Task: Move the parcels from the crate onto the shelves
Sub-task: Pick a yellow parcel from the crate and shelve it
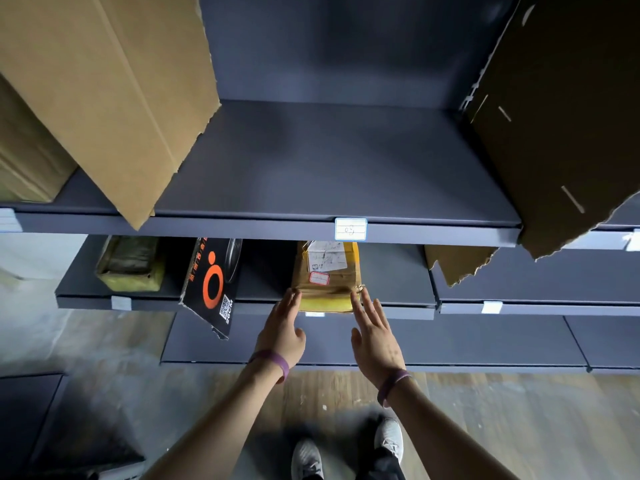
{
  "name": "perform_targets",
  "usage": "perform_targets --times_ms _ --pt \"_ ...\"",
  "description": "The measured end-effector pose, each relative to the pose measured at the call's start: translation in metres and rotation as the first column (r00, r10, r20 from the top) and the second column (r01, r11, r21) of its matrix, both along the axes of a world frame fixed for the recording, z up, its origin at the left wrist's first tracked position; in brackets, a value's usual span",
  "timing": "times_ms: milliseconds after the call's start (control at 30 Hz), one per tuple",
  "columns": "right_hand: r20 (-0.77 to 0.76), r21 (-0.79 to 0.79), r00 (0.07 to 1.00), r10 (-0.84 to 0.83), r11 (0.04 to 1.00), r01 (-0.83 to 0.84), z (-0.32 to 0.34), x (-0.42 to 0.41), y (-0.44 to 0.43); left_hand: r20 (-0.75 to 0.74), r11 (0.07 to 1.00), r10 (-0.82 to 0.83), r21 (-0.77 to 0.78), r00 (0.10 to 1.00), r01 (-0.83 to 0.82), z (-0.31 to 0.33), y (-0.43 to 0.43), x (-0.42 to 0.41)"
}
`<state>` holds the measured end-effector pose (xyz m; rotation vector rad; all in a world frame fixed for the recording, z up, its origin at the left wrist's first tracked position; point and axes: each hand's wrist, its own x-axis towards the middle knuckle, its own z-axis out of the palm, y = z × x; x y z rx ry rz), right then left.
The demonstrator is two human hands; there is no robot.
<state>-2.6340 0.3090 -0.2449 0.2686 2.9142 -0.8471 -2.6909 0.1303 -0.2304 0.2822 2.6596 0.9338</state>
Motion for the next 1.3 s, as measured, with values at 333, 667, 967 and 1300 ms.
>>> perform_targets --times_ms 333,667,967,1300 --pt "0.085 0.002 0.996 -0.029 1.000 0.029 0.011 -0.041 0.007 0.077 0.991 -0.030 -0.128 0.997 0.039 0.007 0.012 -0.038" --pt "0.051 -0.095 0.982 -0.181 0.978 0.185 0.041 -0.015 0.014 0.067 0.997 -0.076 0.026 0.995 0.074 0.029 0.042 -0.010" --pt "-0.009 -0.148 0.877 -0.481 0.868 0.475 0.079 0.066 0.089 0.031 0.930 -0.318 0.206 0.948 0.305 0.080 0.151 0.047" --pt "-0.145 -0.273 0.517 -0.844 0.536 0.798 0.123 0.271 0.223 -0.074 0.639 -0.728 0.286 0.682 0.714 0.135 0.333 0.213"
